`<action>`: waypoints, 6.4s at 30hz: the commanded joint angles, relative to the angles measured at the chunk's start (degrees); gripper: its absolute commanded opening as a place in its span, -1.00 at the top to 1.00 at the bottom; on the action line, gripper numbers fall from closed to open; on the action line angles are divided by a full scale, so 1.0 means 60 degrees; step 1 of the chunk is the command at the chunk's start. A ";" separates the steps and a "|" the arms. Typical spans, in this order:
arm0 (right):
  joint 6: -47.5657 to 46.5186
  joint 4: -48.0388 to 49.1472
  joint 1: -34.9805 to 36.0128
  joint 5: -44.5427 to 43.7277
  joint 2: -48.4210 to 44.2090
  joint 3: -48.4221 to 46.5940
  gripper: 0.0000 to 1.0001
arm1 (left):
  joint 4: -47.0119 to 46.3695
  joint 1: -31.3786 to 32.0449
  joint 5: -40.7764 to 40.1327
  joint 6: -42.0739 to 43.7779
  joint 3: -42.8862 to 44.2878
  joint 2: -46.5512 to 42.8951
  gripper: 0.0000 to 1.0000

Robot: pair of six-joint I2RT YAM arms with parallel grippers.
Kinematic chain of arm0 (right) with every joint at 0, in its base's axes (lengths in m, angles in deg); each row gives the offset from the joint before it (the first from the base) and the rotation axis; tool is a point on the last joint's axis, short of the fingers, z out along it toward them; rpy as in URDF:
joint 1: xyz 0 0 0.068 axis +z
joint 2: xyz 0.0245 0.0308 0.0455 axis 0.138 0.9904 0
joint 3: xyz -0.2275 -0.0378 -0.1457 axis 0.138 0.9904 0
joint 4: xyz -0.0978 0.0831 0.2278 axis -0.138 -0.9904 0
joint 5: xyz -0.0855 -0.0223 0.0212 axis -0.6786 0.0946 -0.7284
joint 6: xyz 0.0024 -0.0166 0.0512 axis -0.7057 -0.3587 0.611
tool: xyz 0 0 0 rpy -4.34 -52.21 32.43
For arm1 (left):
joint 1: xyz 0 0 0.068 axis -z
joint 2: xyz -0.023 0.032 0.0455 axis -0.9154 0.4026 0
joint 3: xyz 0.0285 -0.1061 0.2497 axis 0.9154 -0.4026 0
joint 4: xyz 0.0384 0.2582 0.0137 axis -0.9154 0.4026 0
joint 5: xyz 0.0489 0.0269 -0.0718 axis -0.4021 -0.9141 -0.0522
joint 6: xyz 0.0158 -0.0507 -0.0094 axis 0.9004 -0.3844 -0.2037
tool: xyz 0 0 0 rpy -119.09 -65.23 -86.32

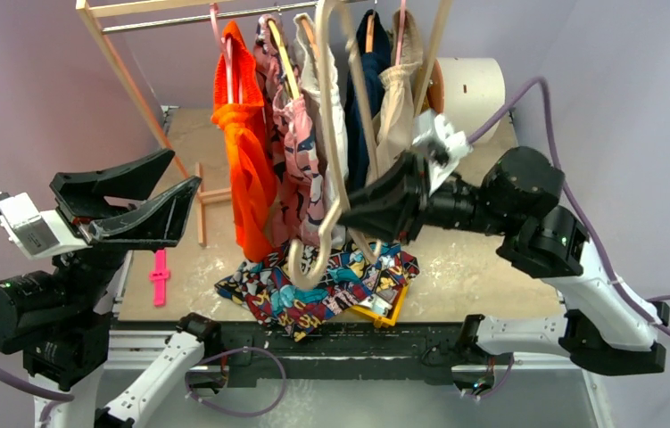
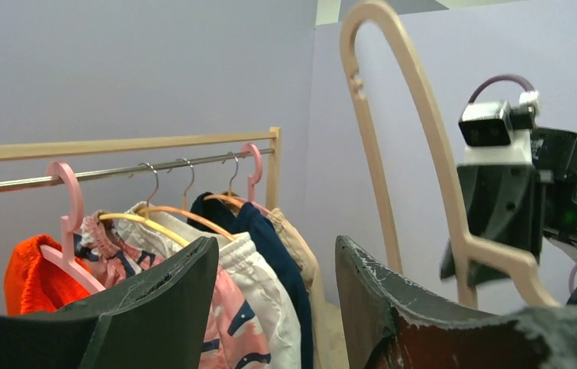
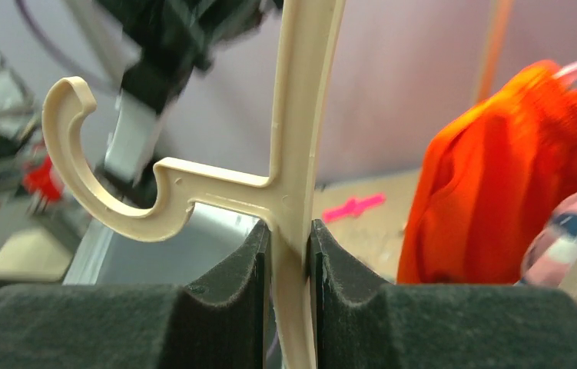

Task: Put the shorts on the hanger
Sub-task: Hang the shorts on the hanger.

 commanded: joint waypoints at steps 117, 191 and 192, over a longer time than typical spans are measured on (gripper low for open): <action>-0.0242 -0.2744 0.0024 0.4946 0.1931 0.3638 1.00 | 0.3646 0.3084 0.0857 0.9566 -0.5310 -0.0474 0.25; -0.0623 -0.2131 -0.0279 0.1991 -0.0189 0.3841 -0.98 | 0.1428 0.3064 0.2444 0.6748 -0.4273 -0.0503 1.00; -0.0697 -0.2175 -0.0283 0.1986 -0.0247 0.3836 -0.98 | 0.1488 0.3077 0.2415 0.6730 -0.4228 -0.0475 1.00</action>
